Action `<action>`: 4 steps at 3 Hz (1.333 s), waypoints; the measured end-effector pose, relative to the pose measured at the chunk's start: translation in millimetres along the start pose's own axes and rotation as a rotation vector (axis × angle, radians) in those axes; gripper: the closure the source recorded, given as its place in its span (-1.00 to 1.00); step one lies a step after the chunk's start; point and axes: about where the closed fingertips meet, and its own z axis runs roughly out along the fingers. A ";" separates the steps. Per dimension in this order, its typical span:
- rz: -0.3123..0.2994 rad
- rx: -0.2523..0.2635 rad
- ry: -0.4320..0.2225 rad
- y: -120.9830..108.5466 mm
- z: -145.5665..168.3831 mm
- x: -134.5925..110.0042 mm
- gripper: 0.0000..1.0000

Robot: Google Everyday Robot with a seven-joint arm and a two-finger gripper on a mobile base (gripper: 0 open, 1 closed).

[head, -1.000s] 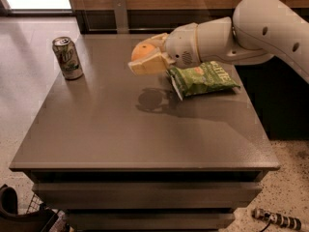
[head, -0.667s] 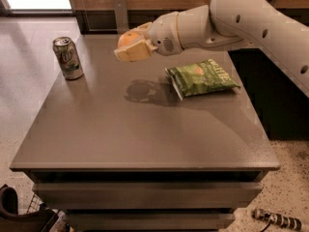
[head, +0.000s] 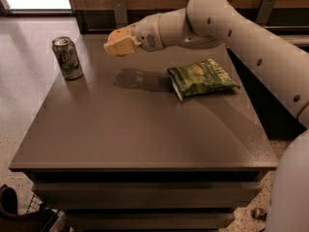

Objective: Move orange near 7up can

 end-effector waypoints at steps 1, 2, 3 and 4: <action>-0.005 -0.004 0.000 8.2 28.4 12.6 1.00; -0.015 -0.023 -0.009 26.7 57.2 32.6 1.00; -0.030 -0.059 -0.038 50.6 87.2 51.4 1.00; -0.034 -0.075 -0.051 57.7 100.7 62.5 1.00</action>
Offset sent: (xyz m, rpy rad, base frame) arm -0.0280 0.0811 -0.0878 0.0188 -0.0264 0.0554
